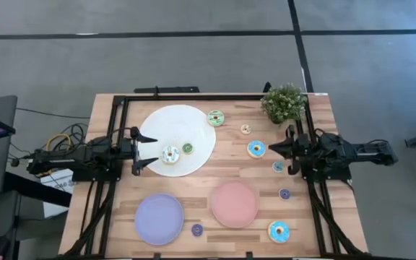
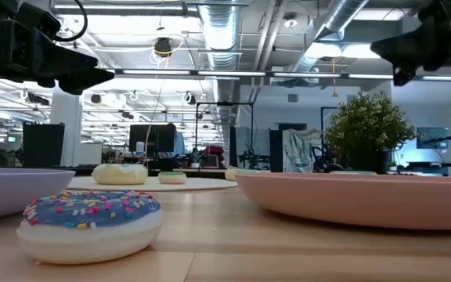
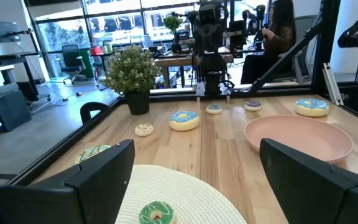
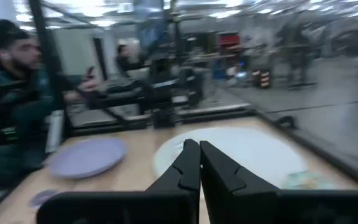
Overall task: Pick & Place donuts
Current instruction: Put the large green donut on the pink plate
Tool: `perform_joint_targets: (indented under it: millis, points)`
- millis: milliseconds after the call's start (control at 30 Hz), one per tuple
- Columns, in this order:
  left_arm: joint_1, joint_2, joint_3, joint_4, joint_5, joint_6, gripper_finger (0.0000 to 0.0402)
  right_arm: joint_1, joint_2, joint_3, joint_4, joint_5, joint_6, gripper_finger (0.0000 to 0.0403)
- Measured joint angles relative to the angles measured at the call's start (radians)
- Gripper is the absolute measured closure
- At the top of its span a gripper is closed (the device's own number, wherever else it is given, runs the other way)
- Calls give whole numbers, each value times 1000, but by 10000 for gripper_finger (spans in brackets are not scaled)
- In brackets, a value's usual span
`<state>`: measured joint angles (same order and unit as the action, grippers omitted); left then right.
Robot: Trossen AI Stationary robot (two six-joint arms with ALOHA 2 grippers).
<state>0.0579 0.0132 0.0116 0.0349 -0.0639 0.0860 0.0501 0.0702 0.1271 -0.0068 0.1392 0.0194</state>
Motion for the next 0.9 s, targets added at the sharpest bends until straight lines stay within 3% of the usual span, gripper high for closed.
perform_joint_targets:
  millis: [167,367,667,900]
  points:
    - [0,0,0,0,0,0,61,0,197,107,7,116,-28,403]
    - [0,0,0,0,0,0,61,-10,501,331,0,290,-44,403]
    - [0,0,0,0,0,0,61,-141,965,779,-150,296,-27,403]
    - [0,0,0,0,0,0,61,-273,1346,1188,-449,211,69,402]
